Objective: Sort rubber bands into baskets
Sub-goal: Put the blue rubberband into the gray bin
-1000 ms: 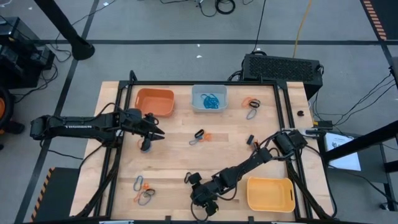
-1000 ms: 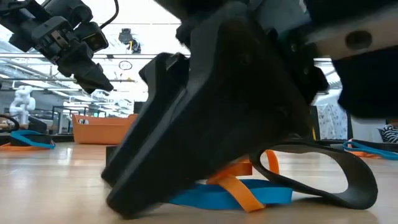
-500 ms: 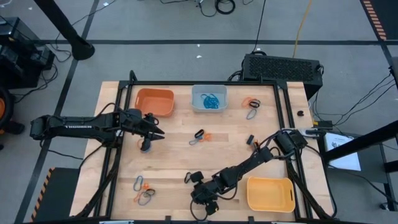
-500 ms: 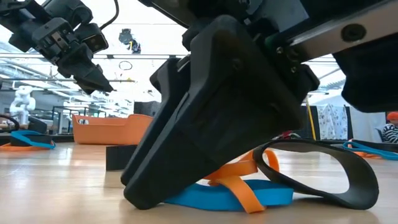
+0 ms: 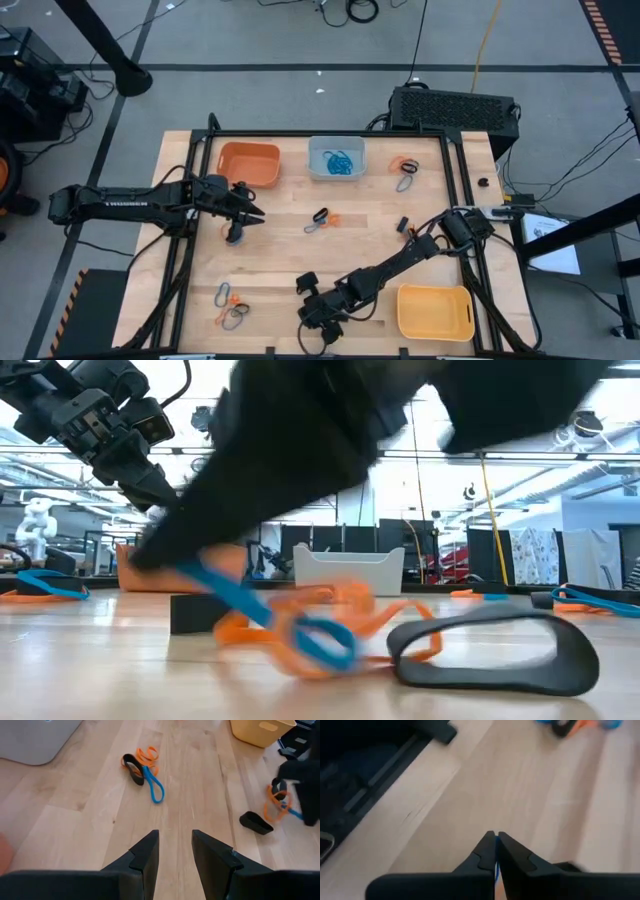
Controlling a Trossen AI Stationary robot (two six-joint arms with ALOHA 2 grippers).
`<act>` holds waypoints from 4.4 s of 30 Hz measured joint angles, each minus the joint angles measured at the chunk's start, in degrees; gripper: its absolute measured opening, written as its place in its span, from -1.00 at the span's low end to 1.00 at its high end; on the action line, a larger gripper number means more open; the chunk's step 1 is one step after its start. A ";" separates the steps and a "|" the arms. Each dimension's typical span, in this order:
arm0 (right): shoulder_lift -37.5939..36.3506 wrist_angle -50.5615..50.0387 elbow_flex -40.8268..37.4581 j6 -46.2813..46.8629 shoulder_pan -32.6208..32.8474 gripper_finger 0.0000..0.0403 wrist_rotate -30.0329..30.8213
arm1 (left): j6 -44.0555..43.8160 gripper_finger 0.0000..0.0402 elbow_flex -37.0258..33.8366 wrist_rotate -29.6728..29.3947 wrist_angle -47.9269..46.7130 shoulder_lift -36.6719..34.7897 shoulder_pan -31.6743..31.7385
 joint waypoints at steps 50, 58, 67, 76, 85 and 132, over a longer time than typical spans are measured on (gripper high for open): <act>-1.81 -62.22 28.93 1.06 -50.87 -1.00 14.31 | -6.04 -0.39 -0.04 -4.24 -5.29 0.00 0.00; -1.88 -58.84 28.93 1.01 -57.06 -0.95 5.57 | -5.52 -0.39 -0.04 -4.28 -5.29 0.00 0.00; -1.88 -58.31 28.93 -5.85 -57.52 -0.69 1.67 | -2.44 -0.39 -0.04 -4.45 -3.03 -0.01 0.00; -1.88 -59.52 28.93 -7.27 -57.93 -0.30 0.53 | 0.98 -0.39 -0.04 -4.63 4.58 -0.02 0.00; -2.40 -78.18 28.91 -7.96 -59.84 -0.16 -0.72 | 2.93 -0.39 -0.04 -4.63 4.28 -0.02 0.00; -47.61 -25.96 -50.58 21.20 -64.96 -0.18 -7.73 | -4.01 -0.39 -0.15 -18.10 4.76 -0.02 -11.23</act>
